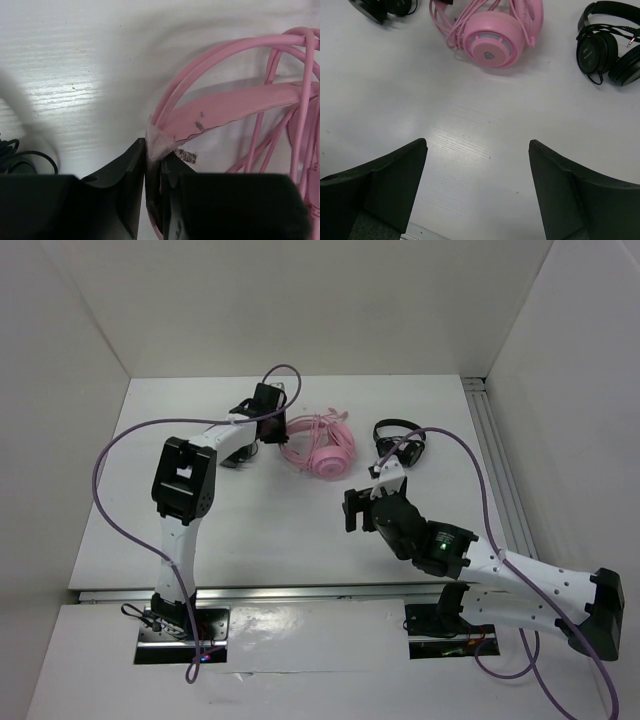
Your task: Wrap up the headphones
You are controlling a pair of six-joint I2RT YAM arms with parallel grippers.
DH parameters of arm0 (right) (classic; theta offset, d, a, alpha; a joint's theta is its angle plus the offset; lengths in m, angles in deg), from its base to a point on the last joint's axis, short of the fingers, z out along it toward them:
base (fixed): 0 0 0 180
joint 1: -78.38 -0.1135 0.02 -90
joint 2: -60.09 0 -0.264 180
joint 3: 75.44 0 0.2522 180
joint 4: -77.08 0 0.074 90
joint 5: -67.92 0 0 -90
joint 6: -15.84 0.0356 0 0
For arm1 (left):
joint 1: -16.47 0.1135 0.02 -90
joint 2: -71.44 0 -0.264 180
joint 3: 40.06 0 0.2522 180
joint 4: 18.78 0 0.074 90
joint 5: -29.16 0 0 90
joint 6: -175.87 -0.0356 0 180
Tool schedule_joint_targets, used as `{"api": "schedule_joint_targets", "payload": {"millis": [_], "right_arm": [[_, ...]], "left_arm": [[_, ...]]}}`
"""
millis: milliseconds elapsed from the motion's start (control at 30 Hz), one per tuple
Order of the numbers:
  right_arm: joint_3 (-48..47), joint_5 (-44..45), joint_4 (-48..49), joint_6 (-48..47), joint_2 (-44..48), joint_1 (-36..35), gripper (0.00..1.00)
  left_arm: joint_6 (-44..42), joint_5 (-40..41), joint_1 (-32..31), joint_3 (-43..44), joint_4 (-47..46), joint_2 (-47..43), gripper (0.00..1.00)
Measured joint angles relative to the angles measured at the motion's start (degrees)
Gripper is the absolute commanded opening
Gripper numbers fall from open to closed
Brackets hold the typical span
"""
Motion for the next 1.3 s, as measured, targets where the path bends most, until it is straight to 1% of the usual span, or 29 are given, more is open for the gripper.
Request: {"api": "schedule_joint_targets", "payload": {"millis": [33,67,100,133,167,233,267,300,400,500,600,667,800,867,1000,1067,1167,1233,1300], "right_arm": [[0.00,-0.20,0.02,0.02,-0.33,-0.04,0.90],[0.00,-0.52,0.04,0.04,-0.63,-0.07,0.90],[0.00,-0.79,0.02,0.04,-0.92,-0.11,0.90],[0.00,-1.03,0.02,0.04,-1.18,-0.11,0.90],[0.00,-1.33,0.07,0.04,-1.40,-0.11,0.90],[0.00,-1.99,0.09,0.07,-1.66,-0.11,0.93],[0.00,-2.29,0.11,0.07,-1.70,-0.11,0.97],[0.00,-2.54,0.13,0.20,-1.70,-0.11,1.00],[-0.15,-3.30,0.11,0.31,-1.75,-0.11,1.00],[-1.18,-3.65,-0.13,0.46,-1.70,-0.11,1.00],[-3.93,-3.45,-1.11,0.24,-1.70,-0.11,1.00],[-7.52,-3.19,-3.30,-0.02,-1.84,-0.11,1.00],[-18.78,-1.57,-9.25,0.13,-2.86,-0.57,1.00],[-25.07,-0.83,-13.64,0.74,-3.32,-0.61,1.00],[-34.18,-0.76,-23.19,3.39,-1.79,-1.03,1.00],[-36.94,-2.43,-26.95,4.22,0.72,-1.09,1.00],[-37.97,-6.05,-30.34,5.03,8.17,-1.22,1.00],[-38.91,-8.02,-32.33,5.44,13.40,-1.22,1.00],[-41.20,-9.03,-34.62,6.14,18.05,-1.20,1.00]], "left_arm": [[-0.09,-0.02,0.09,0.46,0.44,0.00,0.34],[-0.35,-0.02,0.11,0.94,0.72,0.00,0.40],[-0.79,-0.09,0.11,1.33,0.96,0.00,0.60],[-1.27,-0.15,0.09,1.62,1.09,-0.04,0.69],[-1.42,-0.28,0.09,1.70,1.14,-0.31,0.71],[-1.46,-0.28,0.15,1.64,1.53,-0.85,0.80],[-1.46,-0.28,0.15,1.55,1.51,-1.27,0.92],[-1.73,-0.31,0.15,1.46,1.62,-1.64,1.00],[-1.22,-0.94,0.15,0.92,1.64,-3.10,1.00],[-1.05,-1.77,0.17,-1.66,1.33,-6.10,1.00],[-0.74,-2.56,0.20,-5.75,0.92,-12.81,1.00],[-0.13,-2.82,0.20,-7.67,0.48,-18.10,1.00],[0.87,-1.81,-0.13,-13.25,-0.59,-34.86,1.00],[0.74,0.57,-1.01,-16.96,-0.07,-46.40,1.00],[0.28,4.55,-5.03,-22.38,3.10,-71.25,1.00],[0.28,5.90,-6.23,-23.28,6.84,-82.86,1.00],[0.48,8.22,-6.19,-25.24,10.99,-96.94,1.00],[0.59,8.94,-6.21,-27.96,13.84,-104.72,1.00],[1.11,9.40,-6.21,-30.08,18.47,-110.31,1.00]]}}
